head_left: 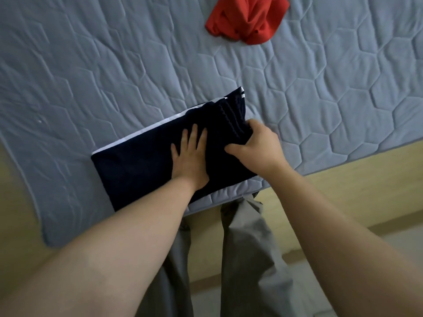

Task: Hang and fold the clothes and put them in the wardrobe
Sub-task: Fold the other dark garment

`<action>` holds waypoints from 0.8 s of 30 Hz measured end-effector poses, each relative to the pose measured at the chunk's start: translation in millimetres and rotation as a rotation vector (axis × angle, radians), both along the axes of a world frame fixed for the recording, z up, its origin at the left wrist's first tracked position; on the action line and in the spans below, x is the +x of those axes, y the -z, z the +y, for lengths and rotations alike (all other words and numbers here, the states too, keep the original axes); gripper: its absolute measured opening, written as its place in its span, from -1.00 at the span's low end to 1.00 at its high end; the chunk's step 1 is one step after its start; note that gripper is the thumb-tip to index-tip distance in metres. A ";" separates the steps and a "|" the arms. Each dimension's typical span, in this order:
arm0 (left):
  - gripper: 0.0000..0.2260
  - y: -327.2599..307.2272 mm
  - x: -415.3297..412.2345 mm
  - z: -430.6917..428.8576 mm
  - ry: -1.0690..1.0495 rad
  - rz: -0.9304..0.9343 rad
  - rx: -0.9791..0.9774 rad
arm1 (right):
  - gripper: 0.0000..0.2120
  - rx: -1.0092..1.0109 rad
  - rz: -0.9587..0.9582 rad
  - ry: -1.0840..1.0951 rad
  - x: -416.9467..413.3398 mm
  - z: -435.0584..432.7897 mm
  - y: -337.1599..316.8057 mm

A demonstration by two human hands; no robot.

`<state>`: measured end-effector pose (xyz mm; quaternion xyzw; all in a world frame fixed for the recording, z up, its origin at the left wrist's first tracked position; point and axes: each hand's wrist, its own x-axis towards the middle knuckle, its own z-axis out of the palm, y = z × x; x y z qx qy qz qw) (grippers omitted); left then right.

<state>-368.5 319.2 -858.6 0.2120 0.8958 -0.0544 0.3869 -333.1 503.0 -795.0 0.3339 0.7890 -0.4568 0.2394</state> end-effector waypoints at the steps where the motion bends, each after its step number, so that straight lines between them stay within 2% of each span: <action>1: 0.03 -0.4 -3.6 -5.8 0.000 -0.017 0.054 | -0.58 0.024 -0.003 -0.012 -3.1 -10.6 -9.3; 3: -0.20 -7.2 -16.1 -19.8 -0.076 -0.072 0.281 | -0.58 0.062 0.004 -0.045 -8.5 -33.4 -27.9; 5: -0.57 -19.7 -29.9 -39.1 -0.344 -0.061 0.551 | -0.56 0.095 0.040 -0.079 -12.1 -62.4 -45.1; 6: -0.67 -25.8 -36.0 -52.6 -0.531 -0.005 0.596 | -0.50 0.103 0.068 -0.096 -13.1 -78.8 -52.7; 8: -0.75 -34.5 -47.3 -84.9 -0.929 0.102 0.543 | -0.34 0.109 0.123 -0.132 -14.2 -114.3 -65.7; 10: -0.81 -37.0 -57.4 -123.2 -1.286 0.066 0.509 | -0.22 0.123 0.165 -0.180 -15.1 -151.7 -71.8; 13: -0.92 -46.0 -65.5 -173.6 -1.690 -0.243 0.575 | -0.14 0.178 0.201 -0.274 -15.7 -209.6 -65.0; 14: -0.85 -47.8 -66.0 -186.7 -1.758 -0.359 0.586 | -0.13 0.188 0.205 -0.303 -16.0 -228.2 -58.9; 17: -0.58 -46.4 -67.4 -219.3 -1.832 -0.570 0.667 | -0.13 0.218 0.155 -0.389 -15.7 -276.3 -34.1; 20: -0.41 -41.8 -73.2 -246.7 -1.754 -0.639 0.718 | -0.13 0.272 0.085 -0.466 -14.3 -317.1 -8.9; 22: -0.38 -37.8 -76.7 -258.6 -1.642 -0.638 0.694 | -0.11 0.306 0.069 -0.505 -12.8 -336.6 2.4; 24: -0.54 -34.3 -79.3 -266.2 -1.542 -0.608 0.674 | -0.09 0.333 0.079 -0.520 -10.2 -351.8 9.1</action>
